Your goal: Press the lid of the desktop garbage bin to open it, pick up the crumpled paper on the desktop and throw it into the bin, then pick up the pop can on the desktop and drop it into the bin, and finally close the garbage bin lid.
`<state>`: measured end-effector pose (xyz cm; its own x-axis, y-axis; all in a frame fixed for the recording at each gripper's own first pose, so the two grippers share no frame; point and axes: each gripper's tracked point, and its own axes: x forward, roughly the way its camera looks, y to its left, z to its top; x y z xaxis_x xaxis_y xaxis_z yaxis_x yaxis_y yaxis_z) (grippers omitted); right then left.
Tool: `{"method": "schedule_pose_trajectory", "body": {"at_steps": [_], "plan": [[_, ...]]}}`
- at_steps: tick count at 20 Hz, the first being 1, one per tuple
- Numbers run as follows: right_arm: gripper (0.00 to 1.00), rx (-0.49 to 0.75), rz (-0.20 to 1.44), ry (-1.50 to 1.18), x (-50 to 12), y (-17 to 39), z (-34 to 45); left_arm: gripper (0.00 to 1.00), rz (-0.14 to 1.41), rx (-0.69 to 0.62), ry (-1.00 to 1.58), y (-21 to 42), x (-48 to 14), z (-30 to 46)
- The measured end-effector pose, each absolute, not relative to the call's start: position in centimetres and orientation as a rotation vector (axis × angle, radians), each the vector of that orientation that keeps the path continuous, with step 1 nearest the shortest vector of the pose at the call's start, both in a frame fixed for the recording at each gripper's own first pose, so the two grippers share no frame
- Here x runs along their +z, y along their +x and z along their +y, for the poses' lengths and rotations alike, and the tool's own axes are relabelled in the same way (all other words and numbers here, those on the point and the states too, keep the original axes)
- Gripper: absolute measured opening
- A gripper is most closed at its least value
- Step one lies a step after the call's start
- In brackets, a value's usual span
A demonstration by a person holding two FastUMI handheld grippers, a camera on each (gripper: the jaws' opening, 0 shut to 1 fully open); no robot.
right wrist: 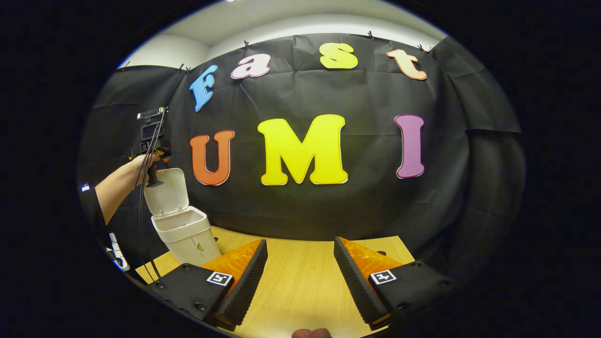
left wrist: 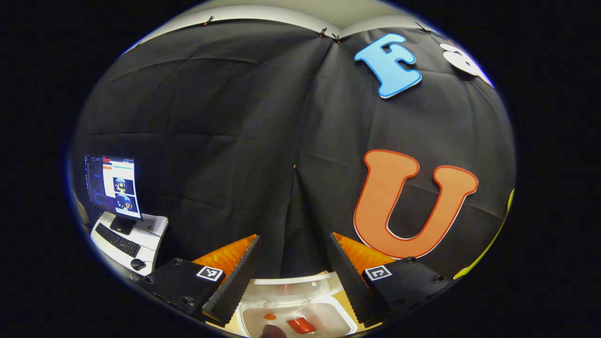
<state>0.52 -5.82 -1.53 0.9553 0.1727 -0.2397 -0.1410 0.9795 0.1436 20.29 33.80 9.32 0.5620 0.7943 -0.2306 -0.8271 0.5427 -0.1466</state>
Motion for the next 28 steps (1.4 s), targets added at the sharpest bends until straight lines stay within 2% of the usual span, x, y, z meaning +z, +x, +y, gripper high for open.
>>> {"method": "schedule_pose_trajectory", "body": {"at_steps": [8,13,18,28], "plan": [[0.90,0.132,0.260,0.143,-1.6,-0.2,-6.0,0.93,0.210,0.991,-0.258,21.2,6.6,33.4],[0.90,0.161,0.255,0.161,-1.9,-0.5,-6.6,0.93,0.223,0.974,-0.320,19.6,5.8,30.1],[0.90,0.205,0.258,0.160,-2.3,-0.7,-7.5,0.88,0.236,0.974,-0.344,17.1,2.9,25.1],[0.90,0.180,0.329,0.115,-4.6,-2.3,-11.4,0.92,0.302,0.975,-0.326,15.3,-4.5,18.7]]}}
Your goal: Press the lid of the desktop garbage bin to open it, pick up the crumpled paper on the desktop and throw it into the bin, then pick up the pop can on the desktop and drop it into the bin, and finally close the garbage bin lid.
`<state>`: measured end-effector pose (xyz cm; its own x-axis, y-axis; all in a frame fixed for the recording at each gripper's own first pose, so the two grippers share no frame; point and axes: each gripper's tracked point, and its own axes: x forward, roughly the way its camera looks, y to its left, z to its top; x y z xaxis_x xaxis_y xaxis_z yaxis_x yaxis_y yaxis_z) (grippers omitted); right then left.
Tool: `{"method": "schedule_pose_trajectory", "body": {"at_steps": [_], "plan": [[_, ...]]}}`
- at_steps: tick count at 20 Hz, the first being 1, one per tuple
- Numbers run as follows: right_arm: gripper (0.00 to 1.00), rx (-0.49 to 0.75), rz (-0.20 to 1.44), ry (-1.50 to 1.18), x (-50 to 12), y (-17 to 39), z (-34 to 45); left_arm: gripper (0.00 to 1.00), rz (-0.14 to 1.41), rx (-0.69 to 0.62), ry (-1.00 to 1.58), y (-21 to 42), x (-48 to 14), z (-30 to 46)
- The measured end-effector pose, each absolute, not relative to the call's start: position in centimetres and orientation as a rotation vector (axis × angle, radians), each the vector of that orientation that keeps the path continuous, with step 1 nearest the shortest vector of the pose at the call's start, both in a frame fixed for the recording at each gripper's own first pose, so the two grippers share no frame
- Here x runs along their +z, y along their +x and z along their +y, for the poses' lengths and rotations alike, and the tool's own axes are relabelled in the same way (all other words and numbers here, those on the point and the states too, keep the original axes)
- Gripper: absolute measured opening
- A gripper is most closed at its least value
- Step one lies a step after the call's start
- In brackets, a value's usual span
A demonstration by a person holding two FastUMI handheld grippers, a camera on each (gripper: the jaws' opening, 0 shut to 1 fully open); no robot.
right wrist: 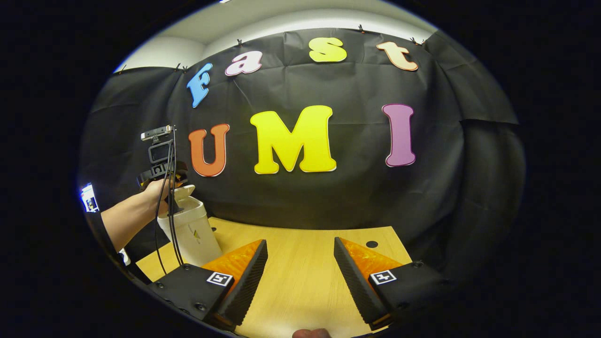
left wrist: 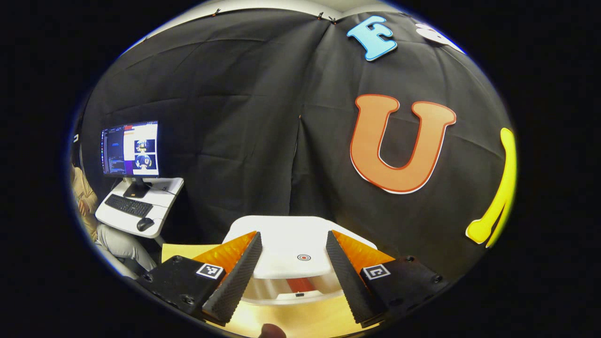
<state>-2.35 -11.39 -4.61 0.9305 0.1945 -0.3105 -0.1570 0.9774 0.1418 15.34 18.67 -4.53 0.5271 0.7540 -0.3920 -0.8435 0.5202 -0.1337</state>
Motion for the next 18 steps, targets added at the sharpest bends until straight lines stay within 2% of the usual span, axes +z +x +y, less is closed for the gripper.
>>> {"method": "schedule_pose_trajectory", "body": {"at_steps": [11,18], "plan": [[0.90,0.182,0.399,0.121,-7.0,-2.8,-11.2,0.92,0.394,0.975,-0.266,14.4,-11.2,17.1],[0.90,0.198,0.442,0.184,-8.6,-2.8,-10.7,0.92,0.306,0.953,-0.170,14.3,-11.1,16.8]]}}
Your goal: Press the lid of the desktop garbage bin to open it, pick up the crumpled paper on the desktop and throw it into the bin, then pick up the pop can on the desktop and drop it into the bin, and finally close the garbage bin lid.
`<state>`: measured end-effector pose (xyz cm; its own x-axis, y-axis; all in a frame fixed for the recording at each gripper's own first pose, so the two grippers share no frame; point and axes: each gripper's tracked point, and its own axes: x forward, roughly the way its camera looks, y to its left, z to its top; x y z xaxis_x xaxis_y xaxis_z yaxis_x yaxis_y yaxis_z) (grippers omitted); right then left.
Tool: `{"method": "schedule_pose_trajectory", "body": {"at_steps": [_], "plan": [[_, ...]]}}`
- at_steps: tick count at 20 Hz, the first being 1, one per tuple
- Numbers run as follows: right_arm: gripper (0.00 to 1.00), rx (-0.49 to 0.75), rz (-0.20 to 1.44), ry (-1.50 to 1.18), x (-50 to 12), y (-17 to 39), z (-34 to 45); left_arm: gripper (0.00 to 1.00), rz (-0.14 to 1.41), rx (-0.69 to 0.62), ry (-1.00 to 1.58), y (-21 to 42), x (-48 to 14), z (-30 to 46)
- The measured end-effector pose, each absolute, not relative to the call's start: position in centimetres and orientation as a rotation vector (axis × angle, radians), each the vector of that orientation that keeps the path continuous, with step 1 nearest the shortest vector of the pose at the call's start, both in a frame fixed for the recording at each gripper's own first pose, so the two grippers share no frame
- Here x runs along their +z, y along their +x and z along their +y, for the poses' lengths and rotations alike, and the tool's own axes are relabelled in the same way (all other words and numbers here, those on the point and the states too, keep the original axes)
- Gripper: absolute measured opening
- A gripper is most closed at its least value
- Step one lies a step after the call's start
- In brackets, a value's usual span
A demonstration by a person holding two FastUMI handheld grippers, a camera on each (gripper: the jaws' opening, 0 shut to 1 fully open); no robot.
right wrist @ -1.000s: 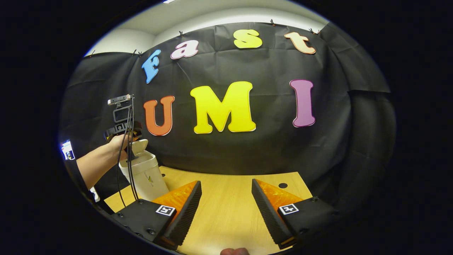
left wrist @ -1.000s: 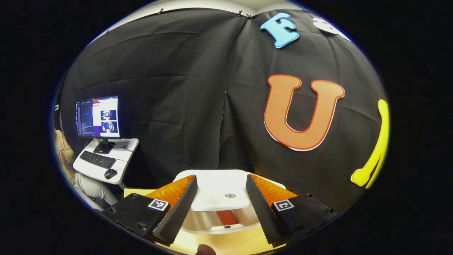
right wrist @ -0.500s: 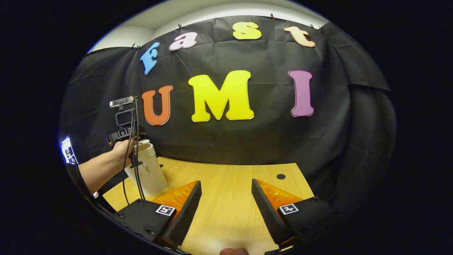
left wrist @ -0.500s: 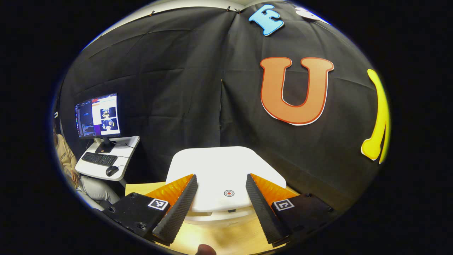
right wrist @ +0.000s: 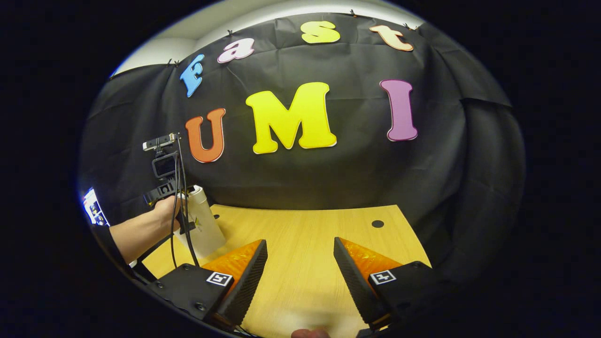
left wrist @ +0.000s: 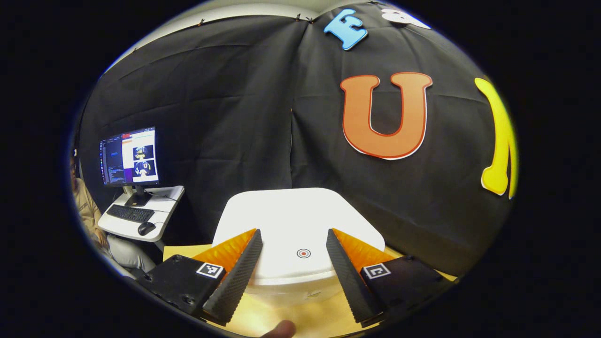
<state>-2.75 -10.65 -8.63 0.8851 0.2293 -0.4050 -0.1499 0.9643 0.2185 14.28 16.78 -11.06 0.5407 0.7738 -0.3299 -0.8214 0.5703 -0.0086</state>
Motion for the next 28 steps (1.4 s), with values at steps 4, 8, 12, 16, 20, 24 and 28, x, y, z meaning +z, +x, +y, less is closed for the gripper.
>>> {"method": "schedule_pose_trajectory", "body": {"at_steps": [4,8,12,16,20,24,28], "plan": [[0.90,0.225,0.449,0.219,-9.5,-2.3,-10.0,0.91,0.300,0.947,-0.165,14.2,-11.5,16.6],[0.90,0.241,0.482,0.248,-10.9,-1.7,-9.7,0.91,0.287,0.942,-0.127,14.1,-11.8,16.4],[0.90,0.249,0.482,0.252,-11.2,-1.1,-9.7,0.90,0.251,0.937,-0.087,14.0,-12.1,16.3],[0.93,0.230,0.456,0.255,-10.5,-0.3,-10.0,0.89,0.253,0.913,-0.037,14.2,-11.0,16.3],[0.93,0.188,0.395,0.245,-8.6,0.6,-10.2,0.89,0.252,0.831,-0.077,14.4,-10.7,15.9],[0.93,0.142,0.320,0.197,-6.6,1.0,-9.9,0.90,0.208,0.708,-0.022,14.2,-6.8,15.2],[0.93,0.099,0.212,0.162,-3.0,1.7,-9.4,0.90,0.065,0.481,0.040,14.8,0.5,11.1]]}}
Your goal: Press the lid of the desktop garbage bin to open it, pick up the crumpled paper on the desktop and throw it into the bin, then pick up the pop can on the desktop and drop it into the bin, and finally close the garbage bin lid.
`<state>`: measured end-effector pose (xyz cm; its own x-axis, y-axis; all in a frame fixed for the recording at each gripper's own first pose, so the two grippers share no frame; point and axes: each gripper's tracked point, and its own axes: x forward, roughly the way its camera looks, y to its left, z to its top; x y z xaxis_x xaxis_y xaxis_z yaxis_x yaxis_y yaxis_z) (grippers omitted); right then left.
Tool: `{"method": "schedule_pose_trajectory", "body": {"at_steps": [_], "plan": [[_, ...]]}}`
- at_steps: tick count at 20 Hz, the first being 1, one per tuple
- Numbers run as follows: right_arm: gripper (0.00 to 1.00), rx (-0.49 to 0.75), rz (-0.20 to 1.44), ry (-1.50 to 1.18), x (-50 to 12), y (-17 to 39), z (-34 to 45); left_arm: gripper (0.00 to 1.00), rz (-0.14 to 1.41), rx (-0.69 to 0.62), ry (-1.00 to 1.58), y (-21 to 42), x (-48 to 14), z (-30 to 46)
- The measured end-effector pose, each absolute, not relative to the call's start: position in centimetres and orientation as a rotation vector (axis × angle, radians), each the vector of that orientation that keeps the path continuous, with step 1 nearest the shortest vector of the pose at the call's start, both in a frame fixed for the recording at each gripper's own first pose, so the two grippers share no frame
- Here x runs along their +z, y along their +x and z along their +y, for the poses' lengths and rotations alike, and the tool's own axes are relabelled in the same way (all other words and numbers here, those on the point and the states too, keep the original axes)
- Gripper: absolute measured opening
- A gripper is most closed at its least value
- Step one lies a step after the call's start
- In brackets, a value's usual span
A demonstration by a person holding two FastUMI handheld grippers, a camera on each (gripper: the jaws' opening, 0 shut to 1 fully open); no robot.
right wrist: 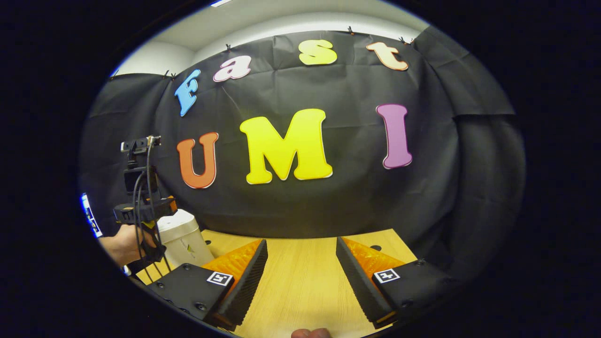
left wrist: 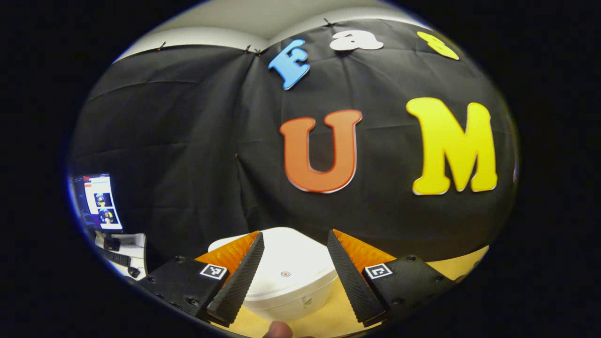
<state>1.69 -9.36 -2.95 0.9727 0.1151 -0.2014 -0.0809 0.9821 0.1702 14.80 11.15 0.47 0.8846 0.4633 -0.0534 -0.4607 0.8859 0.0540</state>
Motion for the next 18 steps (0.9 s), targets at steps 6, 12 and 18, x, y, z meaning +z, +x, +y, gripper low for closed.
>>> {"method": "schedule_pose_trajectory", "body": {"at_steps": [6,12,18], "plan": [[0.93,0.052,0.061,0.126,2.1,2.2,-7.7,0.93,-0.051,0.184,0.072,12.2,6.2,5.2],[0.93,-0.001,-0.002,0.067,3.5,1.3,-6.7,0.94,-0.083,-0.018,0.051,9.4,6.5,-0.4],[0.93,-0.041,-0.058,0.032,4.3,0.9,-6.6,0.95,-0.068,-0.091,0.057,6.5,4.9,-2.9]]}}
